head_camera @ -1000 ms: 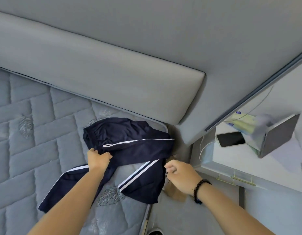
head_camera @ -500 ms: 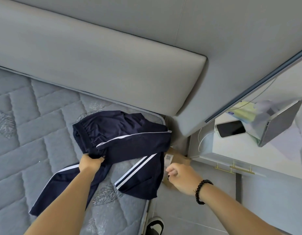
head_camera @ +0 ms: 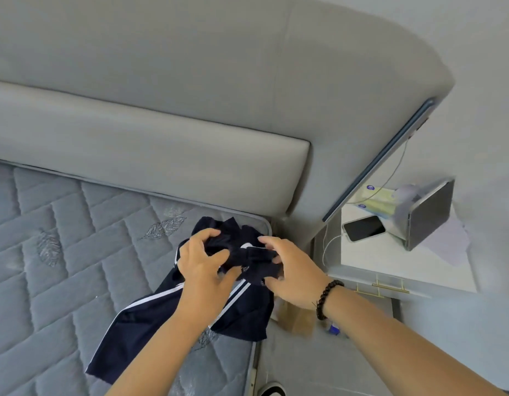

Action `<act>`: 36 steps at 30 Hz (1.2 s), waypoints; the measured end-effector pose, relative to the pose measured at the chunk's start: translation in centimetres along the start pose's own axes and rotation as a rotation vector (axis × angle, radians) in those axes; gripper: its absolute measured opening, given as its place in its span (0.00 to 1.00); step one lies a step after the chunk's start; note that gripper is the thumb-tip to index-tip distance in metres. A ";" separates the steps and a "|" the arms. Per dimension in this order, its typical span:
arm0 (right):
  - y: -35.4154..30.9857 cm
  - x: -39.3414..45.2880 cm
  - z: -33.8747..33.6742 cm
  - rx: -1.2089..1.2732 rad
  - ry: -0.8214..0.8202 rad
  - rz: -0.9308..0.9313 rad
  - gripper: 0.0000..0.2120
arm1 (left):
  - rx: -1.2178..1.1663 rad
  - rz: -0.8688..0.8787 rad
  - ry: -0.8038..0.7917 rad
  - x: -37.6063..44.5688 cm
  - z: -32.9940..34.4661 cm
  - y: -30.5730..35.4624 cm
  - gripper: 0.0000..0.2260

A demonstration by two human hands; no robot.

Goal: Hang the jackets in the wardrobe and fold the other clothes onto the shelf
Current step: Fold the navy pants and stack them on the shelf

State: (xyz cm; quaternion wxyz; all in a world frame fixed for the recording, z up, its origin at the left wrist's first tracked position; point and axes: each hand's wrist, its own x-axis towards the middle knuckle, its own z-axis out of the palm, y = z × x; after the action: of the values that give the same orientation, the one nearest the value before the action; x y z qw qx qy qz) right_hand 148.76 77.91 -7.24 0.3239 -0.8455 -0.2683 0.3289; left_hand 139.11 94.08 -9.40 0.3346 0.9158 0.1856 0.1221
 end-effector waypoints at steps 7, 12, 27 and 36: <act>-5.3 -7.5 -6.2 0.111 0.248 -0.205 0.23 | -0.367 0.239 -0.090 0.3 -6.0 11.5 0.12; -6.0 -16.5 -10.4 0.144 0.456 -0.179 0.13 | -0.519 0.389 -0.222 -2.2 -7.8 20.4 0.05; -3.5 -50.1 -12.4 0.221 1.108 -0.026 0.07 | -0.936 0.660 -0.656 -21.5 -1.2 38.0 0.27; -1.5 -69.7 -6.8 0.065 1.427 0.214 0.07 | -0.595 0.875 -0.976 -35.4 3.6 43.8 0.24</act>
State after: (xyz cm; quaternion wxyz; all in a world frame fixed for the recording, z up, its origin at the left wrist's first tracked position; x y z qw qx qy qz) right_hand 108.82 29.83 24.39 0.4109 -0.8660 0.1029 -0.2658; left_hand 119.79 46.14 13.26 0.5352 0.7263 -0.4104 -0.1328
